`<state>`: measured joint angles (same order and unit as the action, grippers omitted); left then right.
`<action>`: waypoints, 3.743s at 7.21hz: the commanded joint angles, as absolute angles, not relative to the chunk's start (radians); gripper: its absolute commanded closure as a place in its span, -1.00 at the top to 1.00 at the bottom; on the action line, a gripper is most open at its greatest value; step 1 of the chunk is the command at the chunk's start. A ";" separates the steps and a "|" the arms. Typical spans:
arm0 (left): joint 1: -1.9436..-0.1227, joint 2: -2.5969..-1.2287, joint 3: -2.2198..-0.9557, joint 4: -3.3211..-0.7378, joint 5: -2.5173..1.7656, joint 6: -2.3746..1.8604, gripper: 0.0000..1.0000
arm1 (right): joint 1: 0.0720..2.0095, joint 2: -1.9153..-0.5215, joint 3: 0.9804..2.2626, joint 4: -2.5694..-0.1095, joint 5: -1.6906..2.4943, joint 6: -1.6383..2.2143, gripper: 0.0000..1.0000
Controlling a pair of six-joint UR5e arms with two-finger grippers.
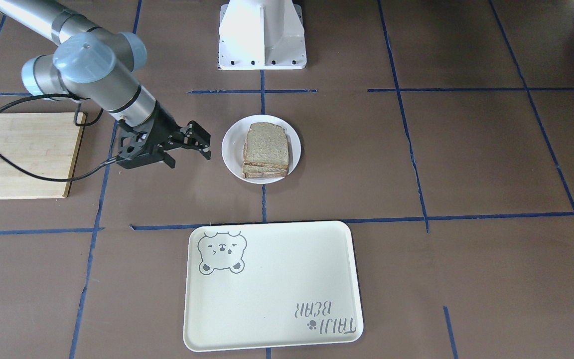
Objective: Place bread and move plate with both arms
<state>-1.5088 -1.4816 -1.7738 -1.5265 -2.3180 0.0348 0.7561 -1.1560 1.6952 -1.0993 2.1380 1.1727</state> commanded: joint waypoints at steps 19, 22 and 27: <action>-0.564 -1.733 -1.728 -2.817 -1.872 -1.565 1.00 | 1.552 -1.848 1.836 -1.635 2.310 -0.290 1.00; -0.436 -1.882 -1.524 -3.017 -1.705 -1.662 1.00 | 1.552 -1.850 1.836 -1.635 2.310 -0.290 1.00; -0.359 -1.953 -1.451 -3.037 -1.637 -1.664 0.25 | 1.552 -1.850 1.836 -1.635 2.310 -0.290 1.00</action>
